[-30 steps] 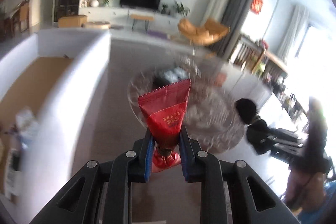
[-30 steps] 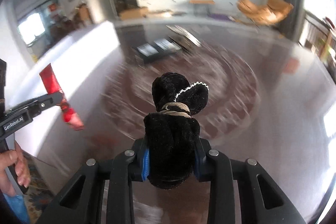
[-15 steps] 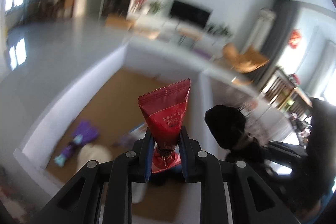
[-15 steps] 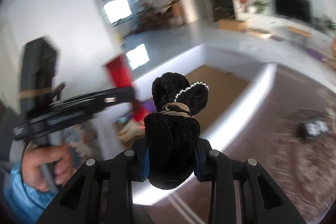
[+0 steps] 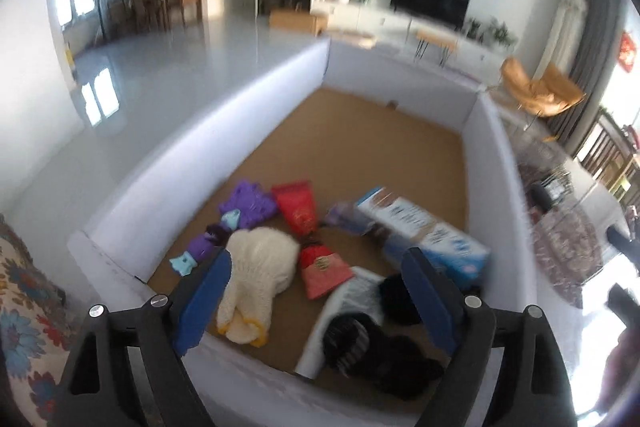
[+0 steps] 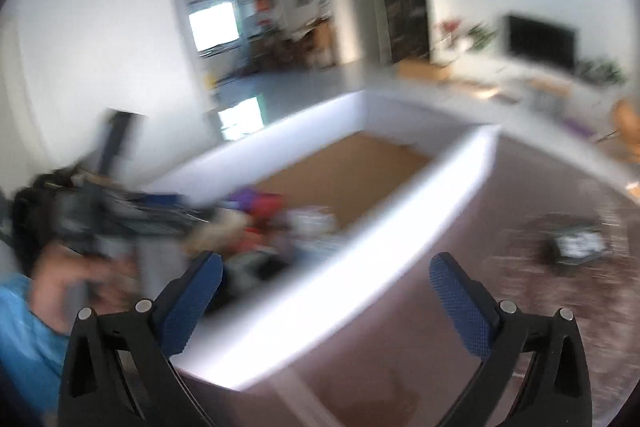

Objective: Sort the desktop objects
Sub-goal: 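Move both tools back over the table, then grasp the black soap box with the left tool and lift it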

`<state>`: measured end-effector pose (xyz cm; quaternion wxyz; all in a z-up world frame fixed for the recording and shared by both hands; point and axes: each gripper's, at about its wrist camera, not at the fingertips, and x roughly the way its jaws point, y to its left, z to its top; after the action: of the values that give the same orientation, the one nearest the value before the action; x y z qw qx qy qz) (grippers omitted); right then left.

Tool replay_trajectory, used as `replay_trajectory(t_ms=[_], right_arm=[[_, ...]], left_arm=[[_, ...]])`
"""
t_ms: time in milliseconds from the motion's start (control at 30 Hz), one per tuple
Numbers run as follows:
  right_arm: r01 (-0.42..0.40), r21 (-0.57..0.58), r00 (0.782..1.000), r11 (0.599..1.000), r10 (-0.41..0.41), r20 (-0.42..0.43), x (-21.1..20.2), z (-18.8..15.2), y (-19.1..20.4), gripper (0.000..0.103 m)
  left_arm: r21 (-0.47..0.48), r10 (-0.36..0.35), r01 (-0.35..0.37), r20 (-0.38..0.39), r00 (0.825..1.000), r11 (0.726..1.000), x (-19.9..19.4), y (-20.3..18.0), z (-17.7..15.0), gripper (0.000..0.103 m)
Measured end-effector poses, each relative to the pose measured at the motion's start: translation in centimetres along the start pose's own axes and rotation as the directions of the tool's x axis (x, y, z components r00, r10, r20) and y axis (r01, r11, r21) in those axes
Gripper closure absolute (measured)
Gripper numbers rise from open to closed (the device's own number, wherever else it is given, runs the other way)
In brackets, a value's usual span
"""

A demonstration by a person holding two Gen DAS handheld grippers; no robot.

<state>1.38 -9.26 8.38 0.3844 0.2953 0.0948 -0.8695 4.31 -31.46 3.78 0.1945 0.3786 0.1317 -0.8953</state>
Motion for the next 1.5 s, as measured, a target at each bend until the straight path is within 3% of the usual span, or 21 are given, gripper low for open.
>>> replay_trajectory(t_ms=[67, 100, 233, 267, 300, 400, 533, 633, 767, 900, 1033, 1233, 1333, 1400, 1500], right_arm=[[0.128, -0.019, 0.991, 0.992, -0.129, -0.043, -0.5, -3.0, -3.7, 0.0], [0.201, -0.028, 0.975, 0.979, -0.203, -0.093, -0.2, -4.5, -6.1, 0.0], [0.398, -0.012, 0.892, 0.917, -0.39, -0.229, -1.1, -9.4, -13.9, 0.0], [0.445, 0.003, 0.867, 0.895, -0.43, -0.252, -1.5, -10.2, -15.6, 0.0], [0.479, 0.03, 0.85, 0.877, -0.455, -0.266, -2.2, -10.7, -17.2, 0.0], [0.514, 0.103, 0.834, 0.852, -0.468, -0.291, -3.2, -11.6, -20.3, 0.0], [0.53, 0.137, 0.824, 0.837, -0.469, -0.319, -4.2, -13.5, -23.3, 0.0], [0.534, 0.143, 0.822, 0.833, -0.472, -0.318, -5.0, -14.2, -23.5, 0.0], [0.52, 0.183, 0.83, 0.834, -0.444, -0.337, -4.9, -14.6, -24.2, 0.0], [0.496, 0.226, 0.844, 0.838, -0.405, -0.351, -4.7, -15.0, -24.8, 0.0], [0.474, 0.257, 0.857, 0.842, -0.374, -0.354, -4.7, -15.3, -25.3, 0.0], [0.474, 0.257, 0.857, 0.842, -0.374, -0.354, -5.0, -15.4, -25.5, 0.0], [0.473, 0.257, 0.857, 0.842, -0.374, -0.354, -5.0, -15.4, -25.4, 0.0], [0.473, 0.257, 0.857, 0.843, -0.374, -0.354, -5.0, -15.4, -25.4, 0.0], [0.473, 0.257, 0.857, 0.843, -0.373, -0.354, -5.0, -15.4, -25.5, 0.0]], left_arm=[[0.022, -0.057, 0.056, 0.063, 0.996, 0.998, -2.2, -2.2, -0.5, 0.016], [0.039, -0.095, 0.092, 0.082, 0.992, 0.995, -3.3, -2.9, -0.4, 0.016], [0.158, -0.279, 0.261, 0.107, 0.954, 0.952, -7.0, -9.7, -1.3, 0.008], [0.185, -0.339, 0.318, 0.097, 0.936, 0.93, -7.4, -11.8, -1.8, 0.002], [0.201, -0.387, 0.365, 0.081, 0.919, 0.909, -7.5, -13.4, -2.4, 0.0], [0.232, -0.498, 0.495, -0.048, 0.866, 0.838, -5.4, -19.7, -5.2, 0.0], [0.235, -0.471, 0.514, -0.217, 0.855, 0.825, 0.7, -25.7, -8.9, 0.0], [0.256, -0.421, 0.491, -0.283, 0.862, 0.833, 4.8, -28.7, -10.7, 0.0], [0.319, -0.353, 0.435, -0.284, 0.892, 0.842, 7.9, -31.3, -10.7, 0.0], [0.402, -0.289, 0.384, -0.277, 0.916, 0.831, 9.9, -32.6, -10.0, 0.0], [0.463, -0.228, 0.351, -0.3, 0.926, 0.814, 12.0, -33.2, -8.2, 0.0], [0.512, -0.224, 0.378, -0.338, 0.914, 0.771, 15.2, -35.0, -5.2, 0.0], [0.572, -0.191, 0.342, -0.309, 0.932, 0.745, 15.7, -36.5, -3.2, 0.0], [0.603, -0.208, 0.332, -0.268, 0.941, 0.725, 15.4, -37.6, -1.7, 0.0], [0.638, -0.245, 0.349, -0.25, 0.937, 0.686, 15.5, -39.7, 0.5, 0.0]])
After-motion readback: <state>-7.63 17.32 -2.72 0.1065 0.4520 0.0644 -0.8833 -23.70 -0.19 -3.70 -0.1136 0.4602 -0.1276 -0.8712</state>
